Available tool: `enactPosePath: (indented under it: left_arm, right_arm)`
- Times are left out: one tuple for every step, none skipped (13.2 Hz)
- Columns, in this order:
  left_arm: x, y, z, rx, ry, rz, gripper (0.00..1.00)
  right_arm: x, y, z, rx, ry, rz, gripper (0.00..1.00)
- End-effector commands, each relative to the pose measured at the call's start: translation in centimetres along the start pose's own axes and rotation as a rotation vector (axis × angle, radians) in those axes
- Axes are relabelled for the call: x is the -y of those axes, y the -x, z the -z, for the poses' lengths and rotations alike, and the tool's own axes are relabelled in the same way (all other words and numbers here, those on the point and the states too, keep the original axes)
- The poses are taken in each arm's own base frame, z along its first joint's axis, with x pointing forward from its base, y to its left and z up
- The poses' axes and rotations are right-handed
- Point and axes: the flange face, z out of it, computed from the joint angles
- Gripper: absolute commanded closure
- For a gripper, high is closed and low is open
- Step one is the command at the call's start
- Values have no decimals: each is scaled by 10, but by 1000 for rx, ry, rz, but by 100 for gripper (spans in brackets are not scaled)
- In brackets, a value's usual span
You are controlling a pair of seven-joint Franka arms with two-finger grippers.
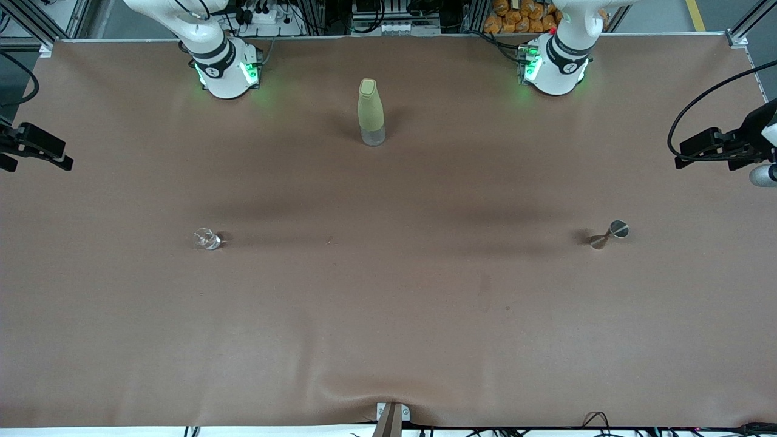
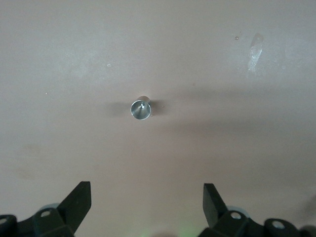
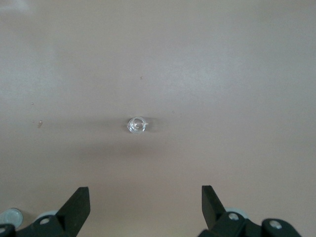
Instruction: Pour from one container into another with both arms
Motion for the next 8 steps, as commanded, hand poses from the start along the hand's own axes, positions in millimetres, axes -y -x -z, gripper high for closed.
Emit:
enactPosePath:
  left_arm:
    - [3,3,7,-11,-12,-6,0]
    - [2,2,8,-13,-10,-8,0]
    - [5,2,8,-15,-7,-2,0]
    - [6,1,8,-20,-4,-2,0]
    - [5,0,9,-29,-5,-4,0]
    - [4,0,9,-32,-5,-7,0]
    - [4,0,9,-32,-6,-8,0]
    - [3,0,10,-32,-5,-10,0]
  right_arm:
    - [-4,0,2,-3,-2,6,0]
    - [-5,1,1,0,-2,5,0]
    - [-4,0,0,1,-2,6,0]
    - [-4,0,-3,4,-6,3,0]
    - [-2,-1,-4,1,-7,9,0]
    - [-1,-4,-13,8,-15,37,0]
    - [0,-6,-25,8,-49,68,0]
    - [-4,-7,-34,8,-92,59,0]
